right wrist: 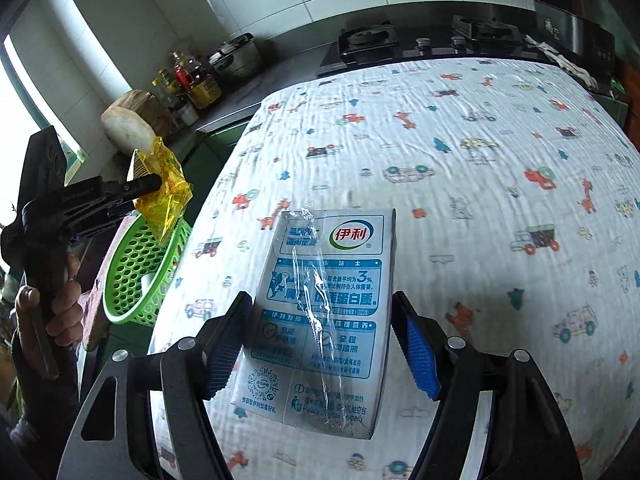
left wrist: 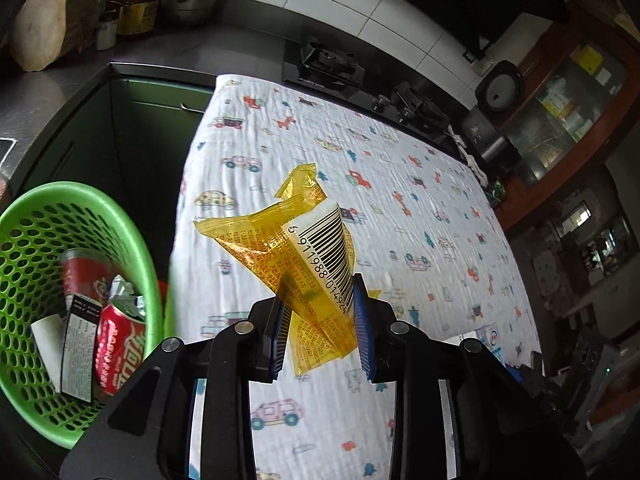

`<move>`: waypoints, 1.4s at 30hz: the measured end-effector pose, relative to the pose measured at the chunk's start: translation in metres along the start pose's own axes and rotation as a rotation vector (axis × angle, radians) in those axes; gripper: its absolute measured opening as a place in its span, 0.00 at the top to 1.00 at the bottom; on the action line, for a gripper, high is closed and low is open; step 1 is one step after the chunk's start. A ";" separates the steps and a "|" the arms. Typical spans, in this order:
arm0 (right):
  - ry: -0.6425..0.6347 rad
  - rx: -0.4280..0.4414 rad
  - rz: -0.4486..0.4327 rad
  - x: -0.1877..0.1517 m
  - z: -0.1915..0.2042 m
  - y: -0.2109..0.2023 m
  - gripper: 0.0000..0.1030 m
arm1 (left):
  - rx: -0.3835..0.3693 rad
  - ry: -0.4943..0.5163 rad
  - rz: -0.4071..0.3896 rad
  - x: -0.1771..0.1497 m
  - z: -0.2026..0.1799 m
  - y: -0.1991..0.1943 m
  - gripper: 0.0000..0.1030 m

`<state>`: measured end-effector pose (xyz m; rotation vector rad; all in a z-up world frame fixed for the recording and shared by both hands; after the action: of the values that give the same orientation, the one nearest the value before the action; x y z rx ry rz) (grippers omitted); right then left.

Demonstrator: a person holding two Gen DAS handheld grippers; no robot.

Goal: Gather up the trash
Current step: 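Carry the wrapper and milk carton to the basket and release both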

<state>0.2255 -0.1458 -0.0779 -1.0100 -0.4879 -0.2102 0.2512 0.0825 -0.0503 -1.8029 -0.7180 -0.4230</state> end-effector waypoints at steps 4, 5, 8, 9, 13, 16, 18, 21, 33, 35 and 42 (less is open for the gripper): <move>-0.060 0.054 0.013 0.002 0.049 0.016 0.34 | 0.085 -0.046 -0.031 -0.010 0.060 -0.033 0.72; -0.075 0.067 0.018 0.002 0.061 0.021 0.34 | 0.101 -0.060 -0.033 -0.014 0.076 -0.039 0.72; -0.120 0.096 0.035 0.003 0.097 0.037 0.34 | 0.150 -0.102 -0.031 -0.027 0.118 -0.053 0.72; -0.134 0.104 0.041 0.003 0.108 0.043 0.34 | 0.174 -0.113 -0.030 -0.031 0.133 -0.056 0.72; -0.178 0.134 0.059 0.005 0.150 0.064 0.34 | 0.229 -0.158 -0.010 -0.048 0.179 -0.062 0.72; -0.194 0.158 0.072 0.009 0.176 0.079 0.34 | 0.263 -0.175 0.011 -0.061 0.204 -0.063 0.72; -0.209 0.172 0.075 0.010 0.194 0.087 0.34 | 0.268 -0.187 0.023 -0.068 0.215 -0.061 0.72; -0.219 0.192 0.083 0.012 0.217 0.100 0.34 | 0.276 -0.207 0.036 -0.079 0.231 -0.061 0.71; -0.216 0.266 0.130 -0.002 0.283 0.154 0.34 | 0.283 -0.244 0.038 -0.097 0.247 -0.065 0.62; -0.221 0.267 0.131 -0.006 0.289 0.160 0.34 | 0.280 -0.248 0.036 -0.099 0.247 -0.066 0.62; -0.198 0.295 0.142 -0.013 0.296 0.175 0.31 | 0.278 -0.255 0.030 -0.100 0.247 -0.068 0.50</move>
<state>0.1948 0.1966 -0.0877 -0.7752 -0.6049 0.0887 0.1170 0.3028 -0.1453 -1.6153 -0.8794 -0.0667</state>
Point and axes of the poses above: each gripper's, at about its wrist camera, not at the fingertips, and y roughly the way its jaws point, z to its left, x to its top, the point moved 9 cm from there along y, roughly the way its jaws point, and after that the axes turned 8 degrees about y, right-handed, at the moved point
